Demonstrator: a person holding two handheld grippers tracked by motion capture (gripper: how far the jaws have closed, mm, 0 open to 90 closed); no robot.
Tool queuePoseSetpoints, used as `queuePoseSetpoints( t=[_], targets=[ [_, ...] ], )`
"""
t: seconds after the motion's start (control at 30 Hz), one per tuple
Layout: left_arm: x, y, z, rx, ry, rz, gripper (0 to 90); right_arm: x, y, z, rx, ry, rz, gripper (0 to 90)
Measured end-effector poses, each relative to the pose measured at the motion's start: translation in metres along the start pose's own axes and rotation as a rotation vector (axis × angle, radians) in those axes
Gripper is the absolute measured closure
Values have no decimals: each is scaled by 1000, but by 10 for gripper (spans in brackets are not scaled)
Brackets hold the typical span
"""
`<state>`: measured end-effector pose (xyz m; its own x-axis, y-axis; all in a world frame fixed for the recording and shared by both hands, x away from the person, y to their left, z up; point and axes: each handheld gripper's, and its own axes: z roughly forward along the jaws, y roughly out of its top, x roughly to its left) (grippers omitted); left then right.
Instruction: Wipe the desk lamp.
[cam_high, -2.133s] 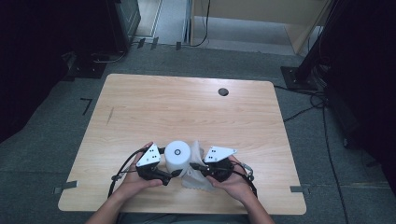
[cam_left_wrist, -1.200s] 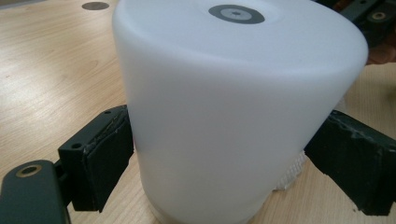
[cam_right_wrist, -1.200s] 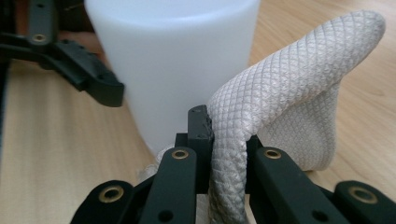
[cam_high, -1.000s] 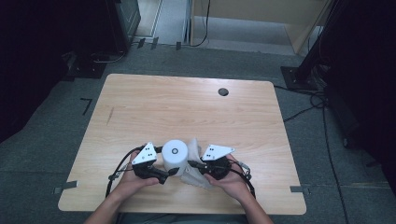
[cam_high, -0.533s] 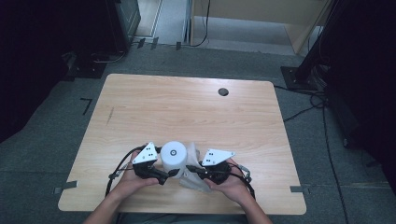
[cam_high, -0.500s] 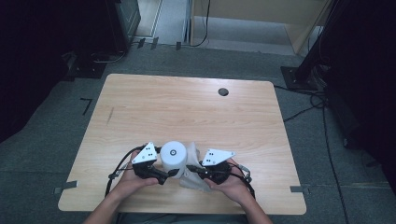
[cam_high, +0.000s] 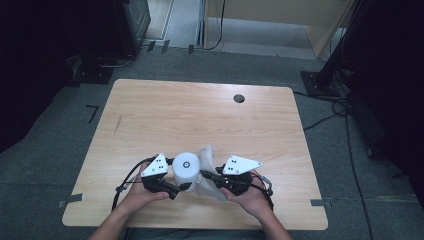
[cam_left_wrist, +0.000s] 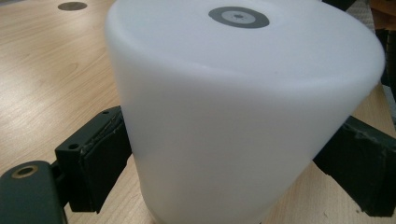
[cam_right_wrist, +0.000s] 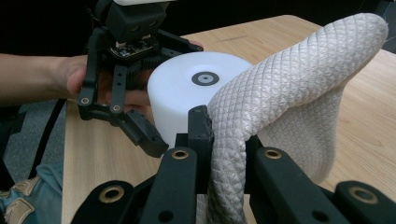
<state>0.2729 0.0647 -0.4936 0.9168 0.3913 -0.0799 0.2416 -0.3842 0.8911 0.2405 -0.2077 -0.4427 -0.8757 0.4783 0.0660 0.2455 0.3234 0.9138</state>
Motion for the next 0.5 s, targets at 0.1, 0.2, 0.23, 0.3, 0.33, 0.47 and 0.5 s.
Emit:
queuePoseSetpoints(
  t=[0.1,0.2,0.23,0.3,0.33,0.47,0.5],
  targets=[
    [0,0,1,5,-5,1,79,-5,-6,2,14,5,22,828],
    [0,-1,2,10,-6,1,80,-8,-14,6,46,19,47,826],
    [0,-1,2,11,-7,0,81,-9,-17,8,56,19,48,826],
    [-1,-1,2,11,-6,0,81,-10,-23,13,83,17,45,826],
    [-1,-1,2,12,-6,0,81,-11,-25,15,97,17,47,827],
    [-1,-1,2,11,-4,0,81,-12,-30,20,122,6,57,828],
    [0,-2,2,11,-4,-1,81,-11,-29,19,118,9,63,828]
  ],
)
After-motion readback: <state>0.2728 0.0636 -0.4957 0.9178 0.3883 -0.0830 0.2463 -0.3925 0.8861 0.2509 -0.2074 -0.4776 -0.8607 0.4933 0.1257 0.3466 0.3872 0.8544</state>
